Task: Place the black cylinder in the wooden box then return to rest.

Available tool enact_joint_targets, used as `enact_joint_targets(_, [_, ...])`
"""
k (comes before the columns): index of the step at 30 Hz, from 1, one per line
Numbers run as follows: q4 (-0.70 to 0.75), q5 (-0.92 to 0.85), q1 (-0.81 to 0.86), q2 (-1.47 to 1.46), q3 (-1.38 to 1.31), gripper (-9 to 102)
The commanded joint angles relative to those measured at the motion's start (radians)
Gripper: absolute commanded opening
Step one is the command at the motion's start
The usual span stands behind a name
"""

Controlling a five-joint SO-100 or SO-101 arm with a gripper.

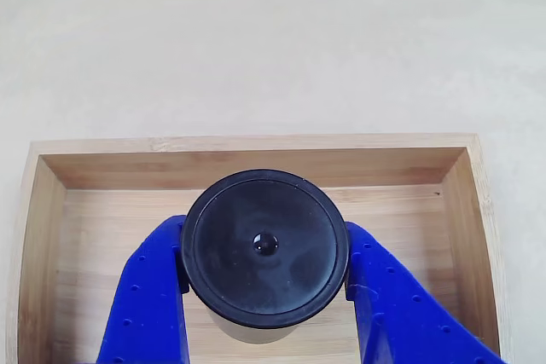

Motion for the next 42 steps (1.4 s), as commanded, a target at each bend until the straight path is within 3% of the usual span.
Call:
enact_joint_targets(1, [-0.055,0.006,-0.009,-0.008,-0.003,20])
enact_joint_targets(42, [-0.170,0.044,-0.037,0.109,0.018,20])
